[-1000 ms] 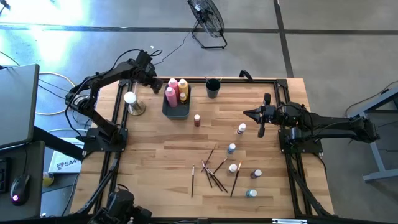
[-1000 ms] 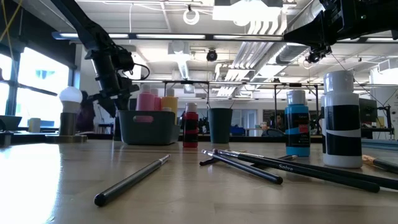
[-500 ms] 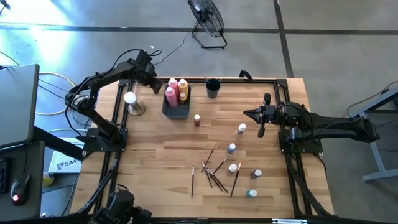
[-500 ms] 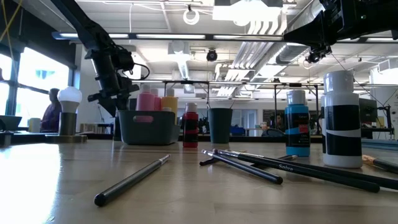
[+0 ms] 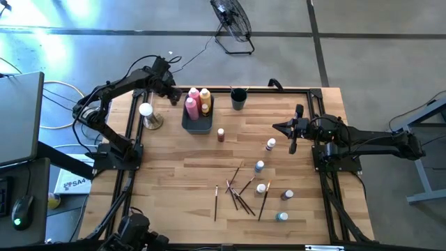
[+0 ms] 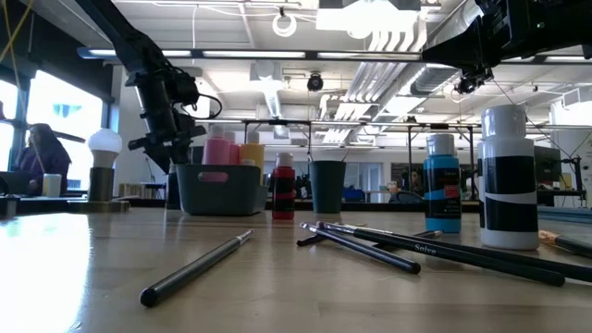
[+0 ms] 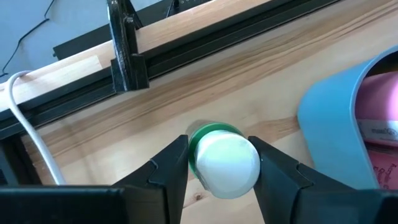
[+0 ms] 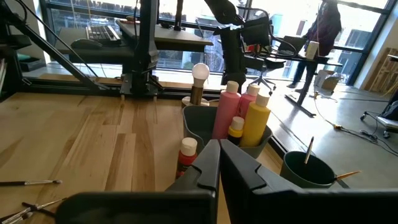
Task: Pick & Place Paint Supplies
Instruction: Put the small green paint bottle into the green bin
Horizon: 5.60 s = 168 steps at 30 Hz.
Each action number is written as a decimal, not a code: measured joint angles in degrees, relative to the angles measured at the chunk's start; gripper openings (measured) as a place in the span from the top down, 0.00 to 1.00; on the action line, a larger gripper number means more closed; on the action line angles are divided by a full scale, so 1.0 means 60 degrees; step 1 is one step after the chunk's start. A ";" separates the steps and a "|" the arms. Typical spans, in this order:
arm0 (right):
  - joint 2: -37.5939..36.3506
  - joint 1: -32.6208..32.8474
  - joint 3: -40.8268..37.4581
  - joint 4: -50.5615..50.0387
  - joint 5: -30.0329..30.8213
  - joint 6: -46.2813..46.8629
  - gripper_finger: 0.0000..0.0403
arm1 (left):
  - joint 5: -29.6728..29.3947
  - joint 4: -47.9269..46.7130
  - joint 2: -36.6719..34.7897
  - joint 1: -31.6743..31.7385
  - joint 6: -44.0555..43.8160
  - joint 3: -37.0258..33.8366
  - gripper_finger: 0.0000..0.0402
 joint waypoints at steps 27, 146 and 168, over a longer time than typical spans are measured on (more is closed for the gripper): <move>0.0000 -0.0002 0.0000 0.0004 0.0000 0.0007 0.99 | 0.1078 -0.0726 -0.4930 0.0004 -0.0195 -0.0015 0.63; 0.0011 -0.0001 -0.0004 0.0004 0.0000 0.0011 0.99 | -0.5460 -0.0458 -0.1350 -0.8287 -0.4919 -0.0444 0.64; 0.0011 0.0000 -0.0004 0.0007 0.0004 0.0007 0.99 | -0.3330 0.1044 -0.0853 -0.6975 -0.4442 -0.1220 0.63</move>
